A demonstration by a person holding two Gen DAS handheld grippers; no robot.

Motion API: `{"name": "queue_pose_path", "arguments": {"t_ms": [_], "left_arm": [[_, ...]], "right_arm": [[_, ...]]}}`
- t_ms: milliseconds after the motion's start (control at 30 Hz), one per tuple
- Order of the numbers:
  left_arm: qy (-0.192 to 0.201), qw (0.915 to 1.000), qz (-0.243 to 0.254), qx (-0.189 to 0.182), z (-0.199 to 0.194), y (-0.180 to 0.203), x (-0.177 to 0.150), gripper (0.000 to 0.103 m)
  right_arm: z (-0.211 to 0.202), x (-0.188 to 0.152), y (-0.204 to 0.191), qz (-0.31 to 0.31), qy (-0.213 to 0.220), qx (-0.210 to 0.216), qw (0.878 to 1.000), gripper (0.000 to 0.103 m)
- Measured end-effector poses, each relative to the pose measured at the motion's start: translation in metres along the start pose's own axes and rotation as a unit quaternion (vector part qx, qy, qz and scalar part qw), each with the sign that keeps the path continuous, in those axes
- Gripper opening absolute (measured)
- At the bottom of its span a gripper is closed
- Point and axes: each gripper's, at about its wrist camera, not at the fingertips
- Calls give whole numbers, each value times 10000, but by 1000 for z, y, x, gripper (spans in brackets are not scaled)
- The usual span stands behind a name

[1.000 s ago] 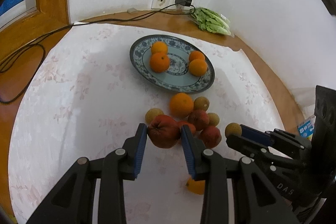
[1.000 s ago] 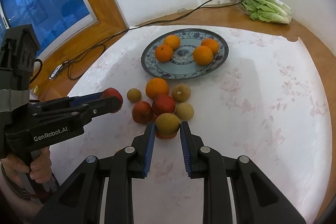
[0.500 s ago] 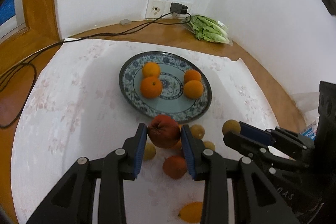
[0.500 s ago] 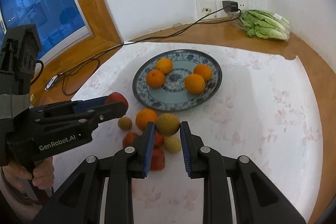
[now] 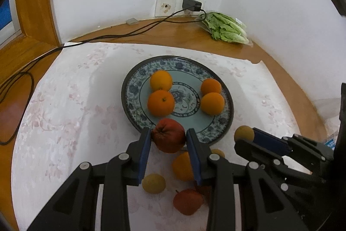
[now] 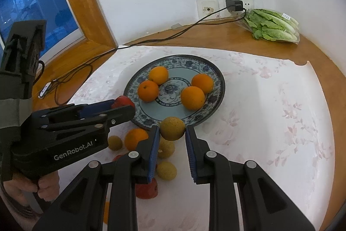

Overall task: Organize fruits
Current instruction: 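Carry the yellow fruit in the right tool over the plate while the left tool carries the apple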

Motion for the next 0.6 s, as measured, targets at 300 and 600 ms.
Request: {"name": "queue_pose_path", "arguments": {"t_ms": [300, 600], "left_arm": [[54, 9998, 107, 143, 13, 0, 3, 35], [37, 9994, 164, 304, 27, -4, 4, 35]], "right_arm": [[13, 7, -1, -104, 7, -98, 9999, 26], [27, 13, -2, -205, 16, -213, 9996, 26]]}}
Point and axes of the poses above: each gripper's, at about its wrist camera, not at the fingertips, and z roughly the way its jaws point, y to its right, x to its top, and after that the axes turned 6 degrees about -x, right-handed
